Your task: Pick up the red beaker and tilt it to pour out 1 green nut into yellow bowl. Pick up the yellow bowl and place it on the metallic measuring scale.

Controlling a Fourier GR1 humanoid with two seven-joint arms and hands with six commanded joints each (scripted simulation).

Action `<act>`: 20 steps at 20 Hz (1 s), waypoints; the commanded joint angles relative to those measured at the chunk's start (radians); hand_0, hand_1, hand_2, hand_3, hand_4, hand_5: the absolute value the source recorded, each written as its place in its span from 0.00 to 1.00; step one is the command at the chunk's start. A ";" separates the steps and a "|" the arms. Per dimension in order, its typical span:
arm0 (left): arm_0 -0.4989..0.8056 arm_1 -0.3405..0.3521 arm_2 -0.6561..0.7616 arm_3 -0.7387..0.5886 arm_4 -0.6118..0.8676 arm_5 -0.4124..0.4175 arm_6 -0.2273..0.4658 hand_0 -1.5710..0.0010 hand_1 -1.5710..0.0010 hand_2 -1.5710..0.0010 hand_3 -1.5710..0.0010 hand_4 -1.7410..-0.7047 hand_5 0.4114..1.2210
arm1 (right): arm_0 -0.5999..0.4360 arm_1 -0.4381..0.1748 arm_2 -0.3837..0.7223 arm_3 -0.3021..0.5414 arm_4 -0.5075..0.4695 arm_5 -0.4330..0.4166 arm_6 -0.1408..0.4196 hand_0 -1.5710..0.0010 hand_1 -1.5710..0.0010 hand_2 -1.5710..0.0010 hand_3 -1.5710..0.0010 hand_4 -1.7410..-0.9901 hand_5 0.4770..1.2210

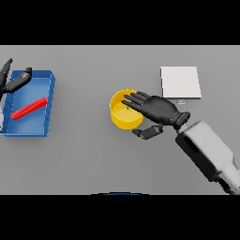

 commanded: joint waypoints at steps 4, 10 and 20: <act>-0.014 0.009 0.010 0.017 0.001 -0.002 0.004 1.00 1.00 1.00 1.00 0.90 0.35 | -0.067 0.004 0.059 0.074 0.029 0.062 -0.046 1.00 1.00 1.00 1.00 0.78 0.24; -0.017 0.009 0.003 0.033 -0.010 -0.006 -0.013 1.00 1.00 1.00 1.00 0.91 0.36 | -0.168 0.041 0.124 0.186 0.068 0.145 -0.027 1.00 1.00 1.00 1.00 0.75 0.27; -0.016 0.021 0.007 0.031 -0.010 -0.012 -0.020 1.00 1.00 1.00 1.00 0.92 0.37 | -0.212 0.084 0.145 0.306 0.083 0.137 -0.042 0.88 0.88 0.88 0.86 0.58 0.56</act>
